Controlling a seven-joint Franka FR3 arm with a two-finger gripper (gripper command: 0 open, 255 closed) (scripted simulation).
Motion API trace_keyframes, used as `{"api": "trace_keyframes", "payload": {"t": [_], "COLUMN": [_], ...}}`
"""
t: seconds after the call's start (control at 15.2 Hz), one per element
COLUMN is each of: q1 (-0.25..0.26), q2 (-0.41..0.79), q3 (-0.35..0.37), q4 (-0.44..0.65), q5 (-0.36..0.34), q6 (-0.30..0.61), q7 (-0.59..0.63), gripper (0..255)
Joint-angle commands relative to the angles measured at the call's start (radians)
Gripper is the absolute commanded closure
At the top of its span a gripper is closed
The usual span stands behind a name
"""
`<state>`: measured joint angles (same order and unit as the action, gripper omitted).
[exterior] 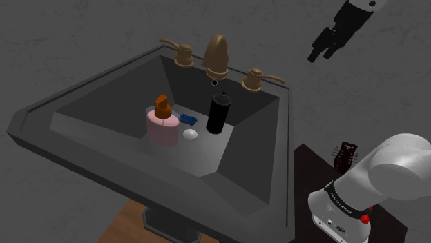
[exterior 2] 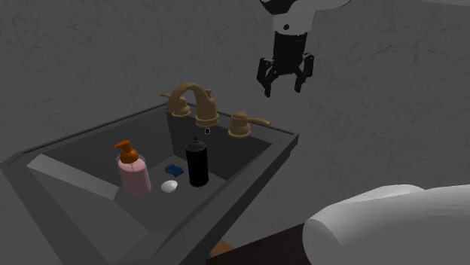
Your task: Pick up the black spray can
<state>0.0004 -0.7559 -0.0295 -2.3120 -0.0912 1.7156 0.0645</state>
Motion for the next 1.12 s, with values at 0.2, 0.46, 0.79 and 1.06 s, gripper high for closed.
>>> {"api": "trace_keyframes", "payload": {"t": [0.2,0.46,0.79,1.06], "q1": [0.004,0.010,0.009,-0.011], "q2": [-0.011,0.005,0.076,0.171], "q3": [0.063,0.152,0.275,0.383], "q4": [-0.076,-0.153,-0.205,-0.209], "q5": [0.028,0.063,0.092,0.091], "q6": [0.084,0.202,0.357,0.479], "q7": [0.105,0.248,0.433,0.592], "gripper": [0,0,0,0]}}
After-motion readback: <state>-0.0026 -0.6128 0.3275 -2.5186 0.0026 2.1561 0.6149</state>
